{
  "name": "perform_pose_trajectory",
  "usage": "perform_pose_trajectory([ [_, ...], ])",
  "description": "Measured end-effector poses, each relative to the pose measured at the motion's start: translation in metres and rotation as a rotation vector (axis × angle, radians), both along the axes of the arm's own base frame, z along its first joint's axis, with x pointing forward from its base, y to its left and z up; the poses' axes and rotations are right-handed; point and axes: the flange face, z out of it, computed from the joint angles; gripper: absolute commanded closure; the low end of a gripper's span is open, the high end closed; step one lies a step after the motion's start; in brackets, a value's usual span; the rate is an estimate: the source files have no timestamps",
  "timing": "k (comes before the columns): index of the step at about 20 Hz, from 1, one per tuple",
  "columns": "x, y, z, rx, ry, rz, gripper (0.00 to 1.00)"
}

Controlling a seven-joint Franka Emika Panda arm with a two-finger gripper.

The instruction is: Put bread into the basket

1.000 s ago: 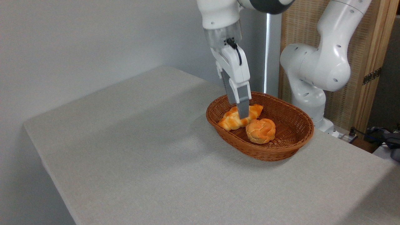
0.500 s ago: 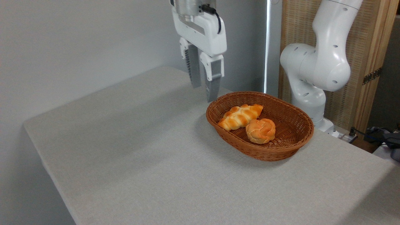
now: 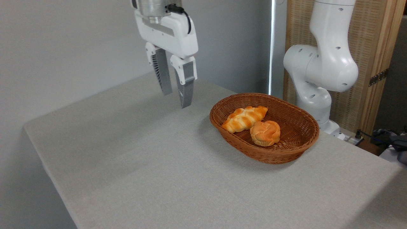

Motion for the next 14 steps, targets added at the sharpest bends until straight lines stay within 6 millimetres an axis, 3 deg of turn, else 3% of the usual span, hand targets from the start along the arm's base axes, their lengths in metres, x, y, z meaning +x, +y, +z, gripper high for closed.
perform_pose_trajectory([
  [6, 0.026, -0.001, 0.009, -0.004, -0.009, 0.036, 0.00],
  [10, 0.034, 0.012, 0.013, -0.001, 0.017, 0.061, 0.00],
  [14, 0.036, 0.013, 0.014, 0.000, 0.021, 0.063, 0.00],
])
